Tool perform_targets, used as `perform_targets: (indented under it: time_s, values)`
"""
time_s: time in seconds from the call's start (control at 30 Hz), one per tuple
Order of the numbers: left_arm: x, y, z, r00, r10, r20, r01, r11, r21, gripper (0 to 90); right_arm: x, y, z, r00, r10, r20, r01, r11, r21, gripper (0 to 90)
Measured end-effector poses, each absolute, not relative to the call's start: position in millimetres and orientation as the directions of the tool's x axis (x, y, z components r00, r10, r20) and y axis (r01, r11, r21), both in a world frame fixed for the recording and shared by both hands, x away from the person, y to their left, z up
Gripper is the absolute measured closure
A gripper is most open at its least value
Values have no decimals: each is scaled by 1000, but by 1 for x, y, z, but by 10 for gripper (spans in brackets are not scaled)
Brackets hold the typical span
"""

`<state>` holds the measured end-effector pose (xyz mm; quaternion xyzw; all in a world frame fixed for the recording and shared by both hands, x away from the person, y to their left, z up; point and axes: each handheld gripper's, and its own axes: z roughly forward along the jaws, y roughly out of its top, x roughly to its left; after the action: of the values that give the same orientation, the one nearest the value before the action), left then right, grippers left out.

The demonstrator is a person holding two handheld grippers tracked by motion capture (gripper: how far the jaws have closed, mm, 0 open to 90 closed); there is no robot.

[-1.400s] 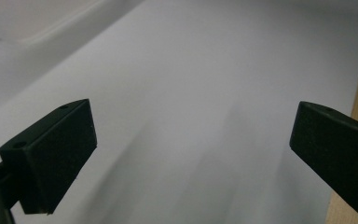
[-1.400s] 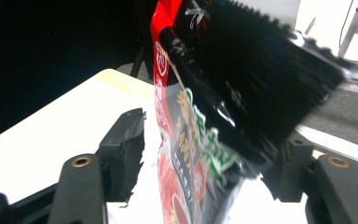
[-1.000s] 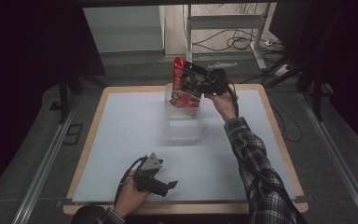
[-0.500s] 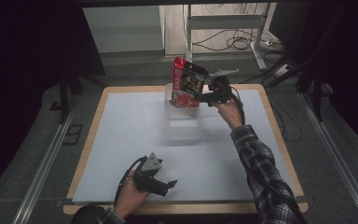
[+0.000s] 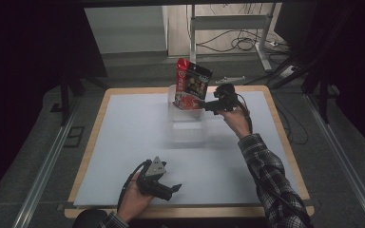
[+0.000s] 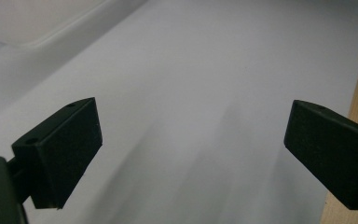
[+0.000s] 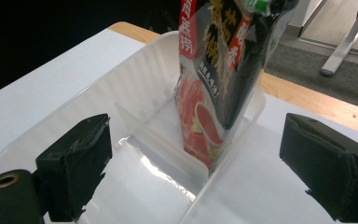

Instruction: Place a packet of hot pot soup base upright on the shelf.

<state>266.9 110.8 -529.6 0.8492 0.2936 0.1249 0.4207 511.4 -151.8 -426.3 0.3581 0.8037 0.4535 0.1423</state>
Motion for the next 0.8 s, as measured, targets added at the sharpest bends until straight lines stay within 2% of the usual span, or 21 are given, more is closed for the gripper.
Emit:
perform_targets:
  time_s: [0.8]
  values:
    - [265,108,-529,808,590,-4,365,-495,789,44,457,-166,-435,-741,669,54,405,381,831,45]
